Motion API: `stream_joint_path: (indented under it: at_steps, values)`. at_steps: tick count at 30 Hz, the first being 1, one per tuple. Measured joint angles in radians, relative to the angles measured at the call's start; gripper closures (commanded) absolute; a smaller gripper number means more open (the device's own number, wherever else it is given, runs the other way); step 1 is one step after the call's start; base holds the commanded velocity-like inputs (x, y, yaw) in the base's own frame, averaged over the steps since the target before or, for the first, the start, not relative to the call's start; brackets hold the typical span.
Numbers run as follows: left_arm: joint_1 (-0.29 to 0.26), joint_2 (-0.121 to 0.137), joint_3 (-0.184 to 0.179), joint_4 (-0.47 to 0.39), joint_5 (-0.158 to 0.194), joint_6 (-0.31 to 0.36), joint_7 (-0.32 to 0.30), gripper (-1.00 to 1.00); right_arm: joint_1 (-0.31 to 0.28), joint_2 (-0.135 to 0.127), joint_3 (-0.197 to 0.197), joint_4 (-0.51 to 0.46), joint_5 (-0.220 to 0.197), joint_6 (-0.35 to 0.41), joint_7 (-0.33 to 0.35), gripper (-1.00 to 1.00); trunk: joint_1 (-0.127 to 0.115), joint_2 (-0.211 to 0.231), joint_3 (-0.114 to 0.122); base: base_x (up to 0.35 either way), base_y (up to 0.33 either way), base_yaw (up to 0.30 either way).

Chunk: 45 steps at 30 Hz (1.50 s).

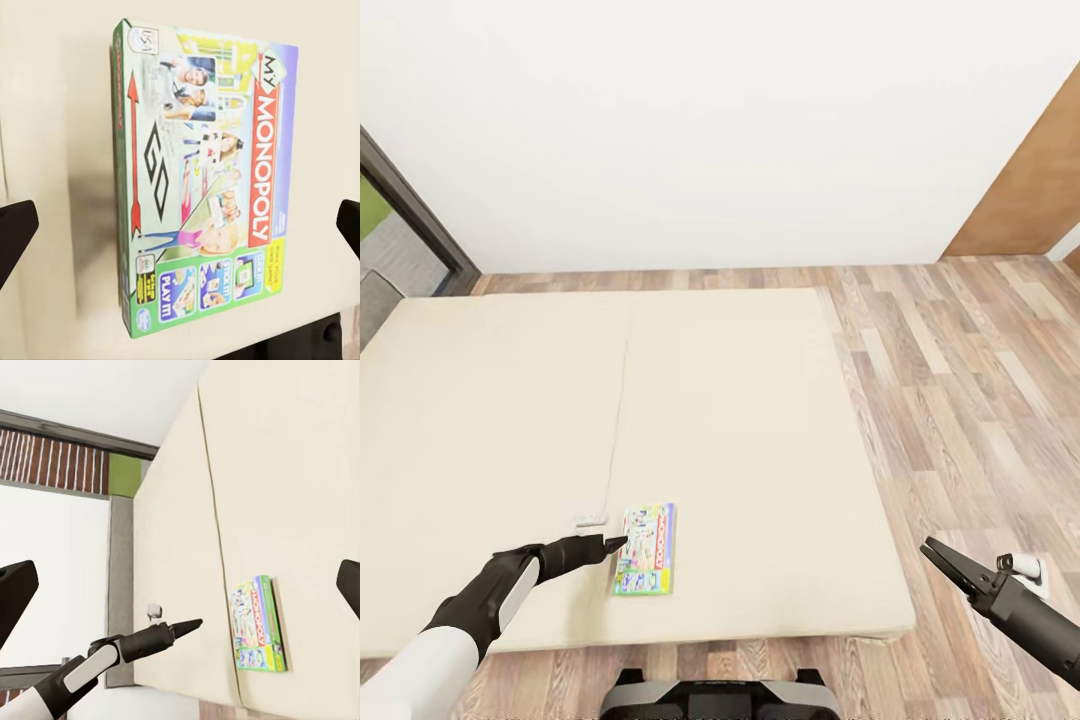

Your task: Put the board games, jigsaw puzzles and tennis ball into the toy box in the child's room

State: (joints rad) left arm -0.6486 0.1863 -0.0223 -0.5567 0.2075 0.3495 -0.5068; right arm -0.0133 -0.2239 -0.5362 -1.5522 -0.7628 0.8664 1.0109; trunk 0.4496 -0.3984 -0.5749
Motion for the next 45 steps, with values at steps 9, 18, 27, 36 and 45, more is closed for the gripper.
stream_joint_path:
  at_steps: [9,18,27,36,45]
  values:
    - [0.000,0.000,0.002,-0.009,0.002,0.001,-0.003,-1.00,0.000,0.000,0.000,0.000,0.000,0.000,0.000,-1.00,0.000,0.000,-0.015,0.000,0.000,0.000]
    - [-0.010,-0.011,0.007,-0.040,0.008,0.044,-0.003,-1.00,0.000,0.000,0.000,0.000,0.000,0.000,0.003,-1.00,0.000,0.000,-0.029,0.000,0.000,0.000]
    - [-0.099,-0.036,0.006,-0.075,0.004,0.207,0.016,-1.00,0.000,0.000,0.000,0.000,0.000,0.000,0.013,-1.00,0.000,0.000,-0.044,0.000,0.000,0.000]
    - [-0.139,-0.050,0.006,-0.082,0.001,0.255,0.079,-1.00,0.000,0.000,0.000,0.000,0.001,0.000,0.017,-1.00,0.000,0.000,-0.059,0.000,0.000,0.000]
    - [-0.145,-0.050,0.008,-0.083,0.002,0.262,0.117,-1.00,0.000,0.000,0.000,0.000,0.001,0.000,0.018,-1.00,0.000,0.000,-0.073,0.000,0.000,0.000]
